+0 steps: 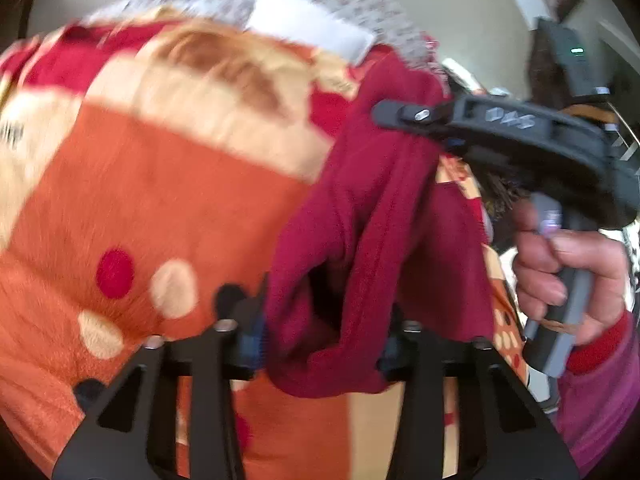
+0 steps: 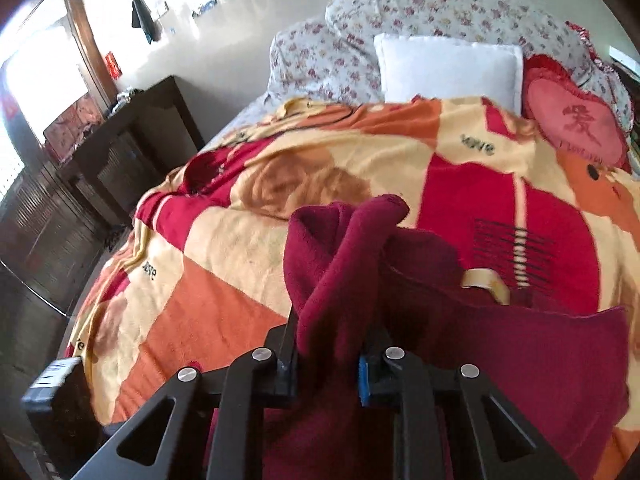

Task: Fold small clothes

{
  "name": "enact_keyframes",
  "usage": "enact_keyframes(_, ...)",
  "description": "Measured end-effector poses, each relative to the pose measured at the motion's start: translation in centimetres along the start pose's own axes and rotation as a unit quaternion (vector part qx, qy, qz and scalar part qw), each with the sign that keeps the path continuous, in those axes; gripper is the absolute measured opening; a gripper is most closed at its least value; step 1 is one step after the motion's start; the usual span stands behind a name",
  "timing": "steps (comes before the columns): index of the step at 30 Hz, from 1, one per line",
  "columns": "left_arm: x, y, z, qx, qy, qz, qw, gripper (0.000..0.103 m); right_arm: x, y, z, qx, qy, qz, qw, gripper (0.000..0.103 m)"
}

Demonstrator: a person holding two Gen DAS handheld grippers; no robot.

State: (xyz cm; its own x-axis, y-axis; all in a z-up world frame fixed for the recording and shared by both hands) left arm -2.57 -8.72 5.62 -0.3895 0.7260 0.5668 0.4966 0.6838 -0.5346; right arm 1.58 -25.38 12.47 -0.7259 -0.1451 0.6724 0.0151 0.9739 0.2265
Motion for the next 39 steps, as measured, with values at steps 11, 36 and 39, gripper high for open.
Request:
enact_keyframes(11, -2.1, -15.0, -2.2, -0.123, -0.007, 0.098, 0.9875, 0.032, 9.8, -9.6, -0.6, -0.006, -0.052, 0.047, 0.998, 0.019)
enact_keyframes(36, -4.5, -19.7, 1.3, -0.226, 0.022, 0.030, 0.9735, 0.059, 17.3, -17.6, 5.2, -0.062, -0.092, 0.061, 0.992, 0.042)
enact_keyframes(39, -5.8, -17.2, 0.7, -0.187, 0.034, -0.019, 0.9817, 0.058, 16.4, -15.2, 5.7, -0.058, -0.081, 0.019, 0.995, 0.042)
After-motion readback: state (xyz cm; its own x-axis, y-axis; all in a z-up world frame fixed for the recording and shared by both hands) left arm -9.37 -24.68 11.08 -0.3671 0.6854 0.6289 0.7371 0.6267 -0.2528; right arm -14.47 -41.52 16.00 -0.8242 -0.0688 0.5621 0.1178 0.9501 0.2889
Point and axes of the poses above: each gripper's, at about its wrist camera, not at the fingertips, and x roughly against the way its jaws point, y to its left, z to its underside, the point moved 2 cm from there along -x, roughly the way its jaws point, and after that the axes turned 9 degrees about -y, right-handed, at the moved point
